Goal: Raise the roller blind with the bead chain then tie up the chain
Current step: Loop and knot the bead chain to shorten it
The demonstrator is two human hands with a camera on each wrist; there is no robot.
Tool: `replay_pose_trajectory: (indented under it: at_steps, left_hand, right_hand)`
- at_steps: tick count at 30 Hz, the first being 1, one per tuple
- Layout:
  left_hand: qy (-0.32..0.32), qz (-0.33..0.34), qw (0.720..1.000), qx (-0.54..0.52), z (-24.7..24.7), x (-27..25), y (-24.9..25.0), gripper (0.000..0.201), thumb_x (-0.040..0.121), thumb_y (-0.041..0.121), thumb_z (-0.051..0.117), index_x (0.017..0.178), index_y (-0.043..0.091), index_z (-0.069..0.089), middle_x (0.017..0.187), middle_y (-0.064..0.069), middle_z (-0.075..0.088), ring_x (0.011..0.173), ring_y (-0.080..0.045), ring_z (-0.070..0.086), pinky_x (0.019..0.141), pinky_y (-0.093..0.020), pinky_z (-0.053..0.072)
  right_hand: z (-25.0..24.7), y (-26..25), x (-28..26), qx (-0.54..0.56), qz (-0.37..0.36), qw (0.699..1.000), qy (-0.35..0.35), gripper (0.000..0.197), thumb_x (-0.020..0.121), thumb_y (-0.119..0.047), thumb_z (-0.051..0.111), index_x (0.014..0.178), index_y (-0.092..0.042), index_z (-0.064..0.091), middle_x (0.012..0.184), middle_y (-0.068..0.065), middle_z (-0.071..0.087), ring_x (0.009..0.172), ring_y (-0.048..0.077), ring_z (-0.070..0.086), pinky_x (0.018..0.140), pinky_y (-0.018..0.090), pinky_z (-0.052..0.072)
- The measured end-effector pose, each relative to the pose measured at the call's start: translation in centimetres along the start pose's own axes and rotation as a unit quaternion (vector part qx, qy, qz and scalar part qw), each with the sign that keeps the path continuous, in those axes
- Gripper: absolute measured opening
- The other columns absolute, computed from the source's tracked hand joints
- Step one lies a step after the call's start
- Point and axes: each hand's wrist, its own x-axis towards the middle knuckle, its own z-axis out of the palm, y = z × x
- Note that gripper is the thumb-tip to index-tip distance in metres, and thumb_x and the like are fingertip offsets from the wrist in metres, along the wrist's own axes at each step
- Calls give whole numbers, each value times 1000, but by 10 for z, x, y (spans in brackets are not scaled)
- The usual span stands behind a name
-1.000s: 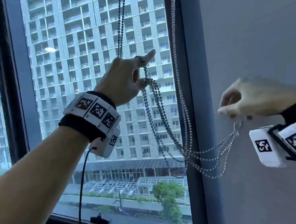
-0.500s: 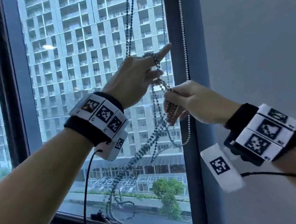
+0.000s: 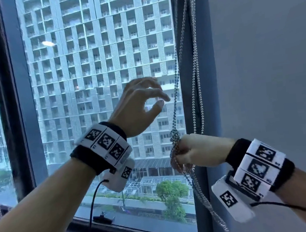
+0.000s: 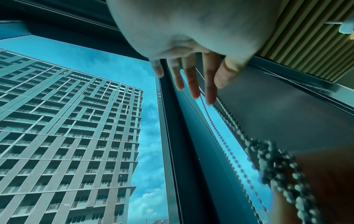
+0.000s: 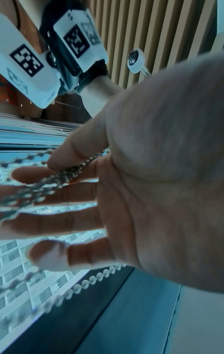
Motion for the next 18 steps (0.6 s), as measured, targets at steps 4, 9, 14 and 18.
replay_pose_trajectory:
  at_steps: [4,9,14,18]
  left_hand:
    - [-64,-58,991,-105,14,-4,11,32,93,30,51,122,17,55,111,0,65,97,-8,63,88,-24,50]
    - [-125,-123,950,-260,39,-16,24,33,89,19,57,118,6,50,91,-12,72,81,-16,71,74,-34,59]
    - [-82,-127,953,-262,45,-21,22,9,89,11,57,91,3,61,81,-7,71,74,-17,71,73,-40,58]
    - [-69,-140,948,-278,44,-24,23,11,91,11,54,90,1,59,78,-9,72,68,-16,72,67,-34,59]
  right_hand:
    - [-6,4,-3,61,-4,998,19,17,95,-24,56,79,-18,60,81,1,69,73,20,68,66,33,54]
    - [-8,8,-6,223,-65,970,68,32,102,-31,44,105,-7,64,91,-1,70,83,23,69,77,41,57]
    - [11,9,-1,183,-77,976,94,26,102,-25,44,87,-14,61,81,-1,68,72,13,68,78,46,59]
    - [25,8,-1,233,-84,966,74,23,102,-21,46,82,-16,56,78,-6,65,74,11,65,85,48,57]
